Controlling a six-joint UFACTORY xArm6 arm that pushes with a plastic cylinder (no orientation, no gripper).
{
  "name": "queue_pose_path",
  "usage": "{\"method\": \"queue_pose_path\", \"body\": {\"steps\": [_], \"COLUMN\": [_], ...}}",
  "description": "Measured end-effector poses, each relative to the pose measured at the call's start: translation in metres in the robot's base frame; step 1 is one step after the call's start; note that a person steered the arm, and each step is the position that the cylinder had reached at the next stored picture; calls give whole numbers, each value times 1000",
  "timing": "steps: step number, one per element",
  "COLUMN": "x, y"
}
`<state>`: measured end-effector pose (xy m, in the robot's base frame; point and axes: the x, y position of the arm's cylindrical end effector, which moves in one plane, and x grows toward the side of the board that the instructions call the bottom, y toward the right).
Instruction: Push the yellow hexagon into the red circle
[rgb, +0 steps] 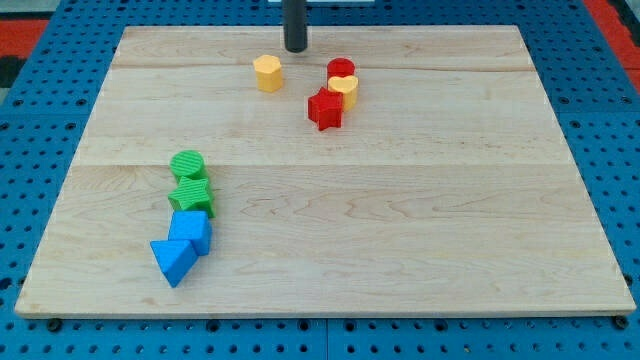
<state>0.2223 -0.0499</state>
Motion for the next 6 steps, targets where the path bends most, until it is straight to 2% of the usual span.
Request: {"method": "queue_pose_path", "body": {"steps": [1, 2, 3, 5, 6], "x": [1, 20, 45, 87, 88], "y": [-60, -97, -92, 32, 39]}}
